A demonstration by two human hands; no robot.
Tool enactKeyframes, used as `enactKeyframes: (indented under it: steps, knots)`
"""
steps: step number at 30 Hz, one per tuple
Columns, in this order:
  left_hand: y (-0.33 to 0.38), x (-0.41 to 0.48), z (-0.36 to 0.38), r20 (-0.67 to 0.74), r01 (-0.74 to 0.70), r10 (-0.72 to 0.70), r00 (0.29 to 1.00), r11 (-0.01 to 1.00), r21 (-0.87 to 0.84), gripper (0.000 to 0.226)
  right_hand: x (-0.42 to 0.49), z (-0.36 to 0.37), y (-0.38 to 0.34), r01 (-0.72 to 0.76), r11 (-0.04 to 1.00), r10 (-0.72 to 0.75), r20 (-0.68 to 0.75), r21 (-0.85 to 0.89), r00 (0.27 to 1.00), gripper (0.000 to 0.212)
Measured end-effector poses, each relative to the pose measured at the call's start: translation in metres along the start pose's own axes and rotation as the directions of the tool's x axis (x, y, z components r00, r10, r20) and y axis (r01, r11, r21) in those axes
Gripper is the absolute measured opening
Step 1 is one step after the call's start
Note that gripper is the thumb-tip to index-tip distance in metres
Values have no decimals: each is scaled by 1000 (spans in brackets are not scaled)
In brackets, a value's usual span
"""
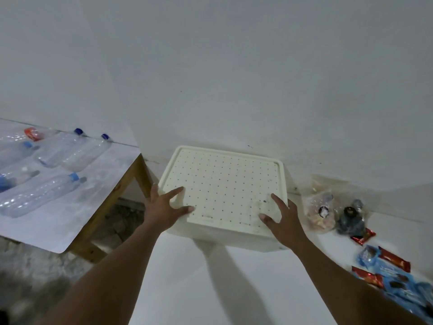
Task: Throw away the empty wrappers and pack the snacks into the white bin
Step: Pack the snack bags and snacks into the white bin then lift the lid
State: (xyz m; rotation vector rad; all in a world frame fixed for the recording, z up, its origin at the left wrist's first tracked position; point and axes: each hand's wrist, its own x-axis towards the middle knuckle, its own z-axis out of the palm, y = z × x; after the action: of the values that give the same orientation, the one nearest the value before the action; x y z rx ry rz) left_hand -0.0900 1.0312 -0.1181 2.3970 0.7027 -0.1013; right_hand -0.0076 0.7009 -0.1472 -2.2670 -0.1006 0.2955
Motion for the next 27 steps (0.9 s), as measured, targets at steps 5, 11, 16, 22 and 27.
enactKeyframes:
  steps: [5,11,16,22,27]
  knots:
    - [-11,30,-3,19,-8,9,1000,999,-50,93,7,16,0,-4,1000,3,-54,-17,999,77]
    - [-14,30,3,-81,5,-8,997,999,-31,109,3,10,-10,-4,1000,5,-121,5,993,78]
    - [-5,26,-10,-121,-42,28,992,992,-116,114,-2,-10,-33,45,999,-41,-203,17,978,77]
    - [9,-8,-39,-202,-129,100,974,983,-133,110,-34,-36,-51,102,995,-96,-245,10,965,77]
    - [7,-74,-48,-246,-135,96,964,980,-147,104,-81,-45,-52,151,988,-147,-212,6,966,77]
